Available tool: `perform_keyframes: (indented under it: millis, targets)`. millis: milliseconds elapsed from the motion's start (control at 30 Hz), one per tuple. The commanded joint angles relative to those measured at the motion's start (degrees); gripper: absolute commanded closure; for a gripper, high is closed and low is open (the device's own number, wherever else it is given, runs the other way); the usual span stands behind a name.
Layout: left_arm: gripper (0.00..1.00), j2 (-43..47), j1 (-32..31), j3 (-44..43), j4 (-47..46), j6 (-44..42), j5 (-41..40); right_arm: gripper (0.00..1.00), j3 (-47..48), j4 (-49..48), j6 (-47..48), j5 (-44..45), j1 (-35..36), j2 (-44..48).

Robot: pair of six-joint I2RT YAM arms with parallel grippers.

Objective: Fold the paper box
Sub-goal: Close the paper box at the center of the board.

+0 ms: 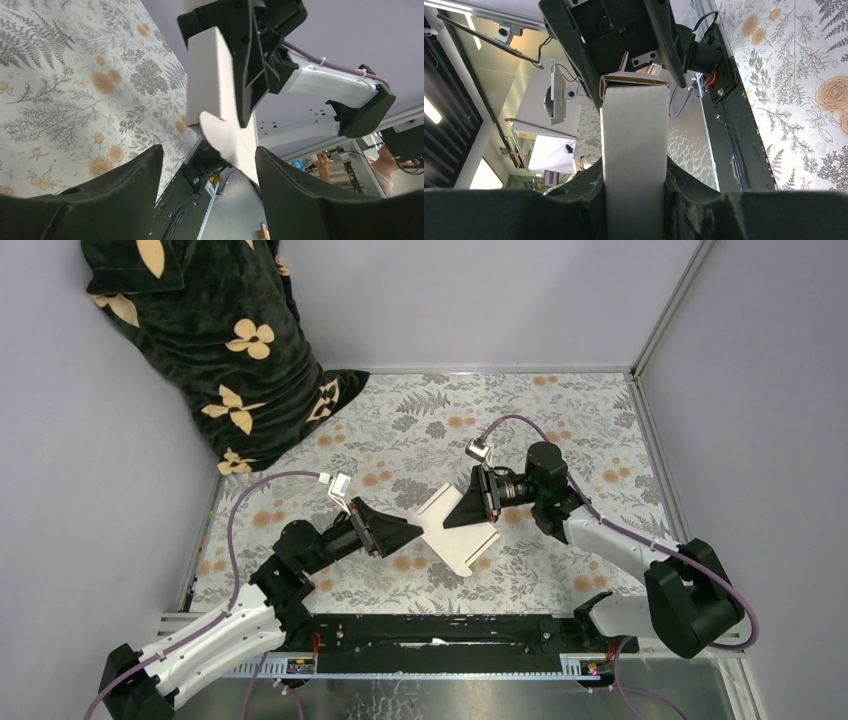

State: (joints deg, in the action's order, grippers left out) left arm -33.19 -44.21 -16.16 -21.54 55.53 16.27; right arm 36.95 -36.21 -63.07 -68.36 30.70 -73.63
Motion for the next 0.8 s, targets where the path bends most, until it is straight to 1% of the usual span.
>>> perform_keyframes:
  millis: [0, 167, 500, 633, 700, 733, 767]
  targets:
    - [0.25, 0.2, 0.3, 0.6, -6.1, 2.1, -0.9, 0.87, 1.8, -5.8, -1.8, 0.2, 0.7, -1.4]
    - [0.25, 0.2, 0.3, 2.8, -9.1, 5.1, -3.5, 0.88, 1.6, -7.4, -2.5, 0.7, 1.2, -3.1]
    - [0.25, -3.0, 0.3, 2.8, -9.4, 5.0, -5.7, 0.88, 2.9, -10.1, -3.9, 1.3, 4.4, -6.5]
    - [0.25, -4.7, 0.3, 1.4, -9.5, 4.6, -5.7, 0.88, 2.6, -13.6, -5.9, 1.6, 5.2, -7.9]
    - [0.28, -4.8, 0.3, 1.2, -9.1, 4.6, -5.7, 0.88, 2.6, -15.5, -7.2, 1.5, 5.2, -8.5]
    - [0.31, -4.7, 0.3, 1.1, -8.8, 4.5, -6.0, 0.88, 2.6, -16.2, -7.9, 1.4, 5.3, -8.7]
    - [0.37, -4.5, 0.3, 1.2, -8.4, 4.5, -6.2, 0.88, 2.7, -17.0, -8.3, 1.4, 5.3, -8.9]
